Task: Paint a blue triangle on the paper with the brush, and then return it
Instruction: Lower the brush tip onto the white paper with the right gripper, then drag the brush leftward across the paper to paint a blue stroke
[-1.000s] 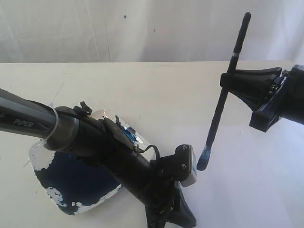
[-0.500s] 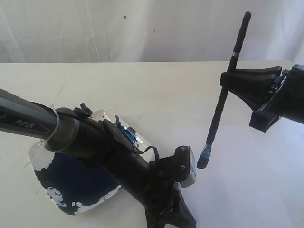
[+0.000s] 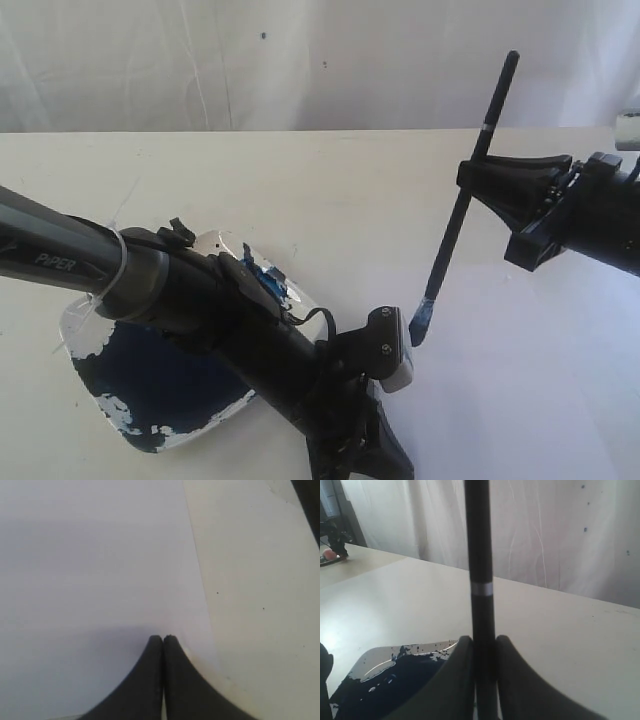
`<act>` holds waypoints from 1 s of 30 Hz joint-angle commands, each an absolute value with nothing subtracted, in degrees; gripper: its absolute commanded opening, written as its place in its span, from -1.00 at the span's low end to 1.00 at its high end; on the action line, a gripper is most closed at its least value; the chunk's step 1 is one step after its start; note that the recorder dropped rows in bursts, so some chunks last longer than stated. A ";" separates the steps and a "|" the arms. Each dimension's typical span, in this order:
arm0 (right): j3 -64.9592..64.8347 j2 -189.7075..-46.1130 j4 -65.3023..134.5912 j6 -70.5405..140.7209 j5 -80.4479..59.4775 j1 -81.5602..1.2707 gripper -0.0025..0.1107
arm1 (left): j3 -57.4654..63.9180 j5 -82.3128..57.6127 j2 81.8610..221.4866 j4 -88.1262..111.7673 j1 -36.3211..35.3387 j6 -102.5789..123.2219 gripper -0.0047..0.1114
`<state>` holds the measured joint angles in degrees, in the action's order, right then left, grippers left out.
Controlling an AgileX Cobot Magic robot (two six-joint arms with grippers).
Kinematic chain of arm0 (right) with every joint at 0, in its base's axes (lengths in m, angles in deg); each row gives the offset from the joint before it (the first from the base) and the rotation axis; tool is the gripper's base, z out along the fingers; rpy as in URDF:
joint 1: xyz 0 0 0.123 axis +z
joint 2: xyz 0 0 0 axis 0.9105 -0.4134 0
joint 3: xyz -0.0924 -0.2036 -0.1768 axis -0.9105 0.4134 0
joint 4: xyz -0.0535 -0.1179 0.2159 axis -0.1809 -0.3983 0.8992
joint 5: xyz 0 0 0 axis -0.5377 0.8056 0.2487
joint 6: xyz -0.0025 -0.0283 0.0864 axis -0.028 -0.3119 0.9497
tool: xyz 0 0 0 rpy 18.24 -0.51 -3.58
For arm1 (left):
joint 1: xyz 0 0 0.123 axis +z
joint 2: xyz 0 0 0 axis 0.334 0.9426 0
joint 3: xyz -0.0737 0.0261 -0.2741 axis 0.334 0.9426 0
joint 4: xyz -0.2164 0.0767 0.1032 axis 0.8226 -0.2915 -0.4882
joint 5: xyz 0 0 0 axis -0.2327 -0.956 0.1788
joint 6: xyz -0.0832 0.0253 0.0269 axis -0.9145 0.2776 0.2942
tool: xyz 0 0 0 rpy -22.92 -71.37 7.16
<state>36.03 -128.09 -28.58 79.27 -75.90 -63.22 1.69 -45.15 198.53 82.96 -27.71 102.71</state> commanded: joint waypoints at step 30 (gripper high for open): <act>36.27 -131.19 -23.98 69.49 -70.82 -65.70 -0.96 | 2.22 -45.09 199.41 80.35 -28.04 102.11 -0.92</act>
